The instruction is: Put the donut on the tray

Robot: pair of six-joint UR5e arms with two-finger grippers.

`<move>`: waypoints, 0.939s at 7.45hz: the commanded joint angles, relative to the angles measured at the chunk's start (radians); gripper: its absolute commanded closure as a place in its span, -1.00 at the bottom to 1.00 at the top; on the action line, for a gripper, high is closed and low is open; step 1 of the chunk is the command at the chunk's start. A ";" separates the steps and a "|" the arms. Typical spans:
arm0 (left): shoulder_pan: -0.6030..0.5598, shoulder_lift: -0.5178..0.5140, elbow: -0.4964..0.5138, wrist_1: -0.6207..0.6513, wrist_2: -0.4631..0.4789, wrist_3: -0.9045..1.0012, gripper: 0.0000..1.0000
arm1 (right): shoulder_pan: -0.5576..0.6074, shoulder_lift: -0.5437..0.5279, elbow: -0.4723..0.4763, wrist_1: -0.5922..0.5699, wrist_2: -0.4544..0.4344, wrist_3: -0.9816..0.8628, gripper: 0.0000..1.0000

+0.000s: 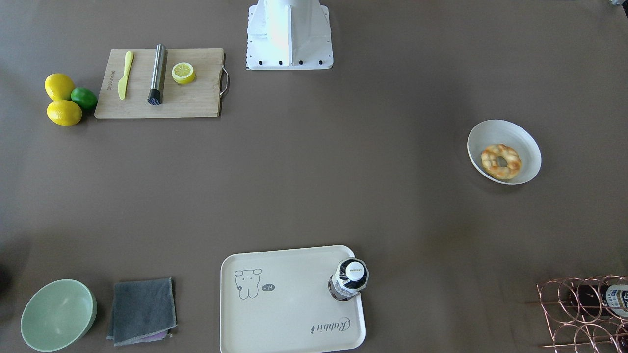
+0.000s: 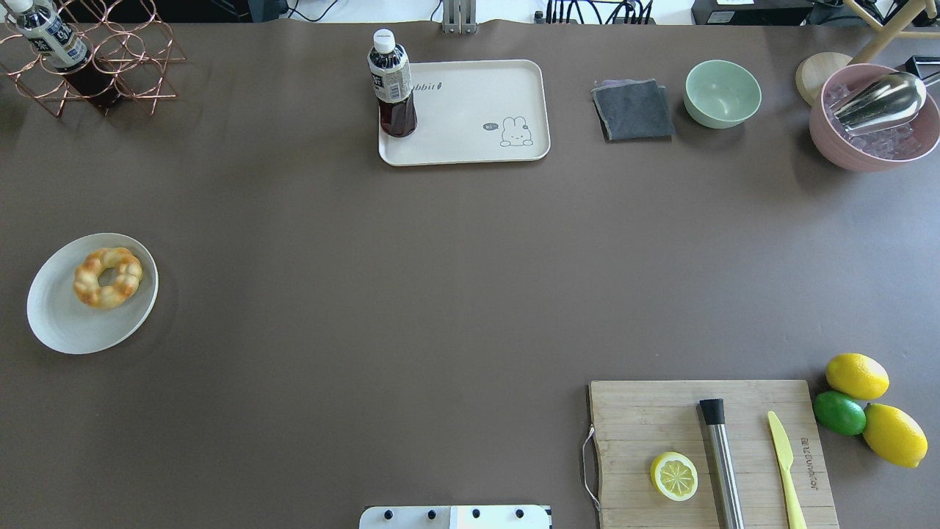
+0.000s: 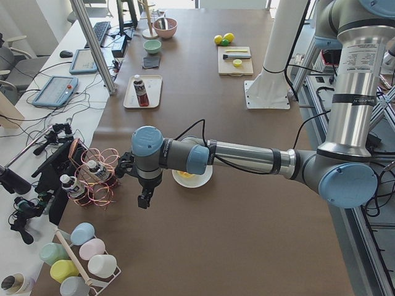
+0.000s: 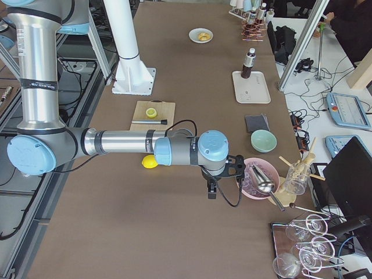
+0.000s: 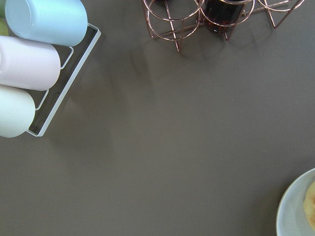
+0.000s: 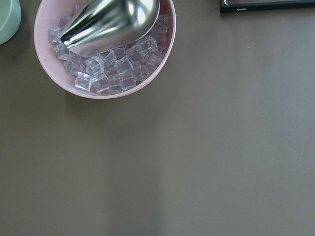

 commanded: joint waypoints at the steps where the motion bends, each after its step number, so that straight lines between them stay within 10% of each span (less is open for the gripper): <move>1: -0.003 0.007 0.000 -0.001 -0.004 0.006 -0.96 | 0.000 0.001 0.000 0.001 0.002 0.002 -1.00; 7: -0.004 0.013 -0.014 -0.001 -0.001 -0.002 -0.96 | 0.000 -0.010 0.002 0.005 0.000 0.002 -1.00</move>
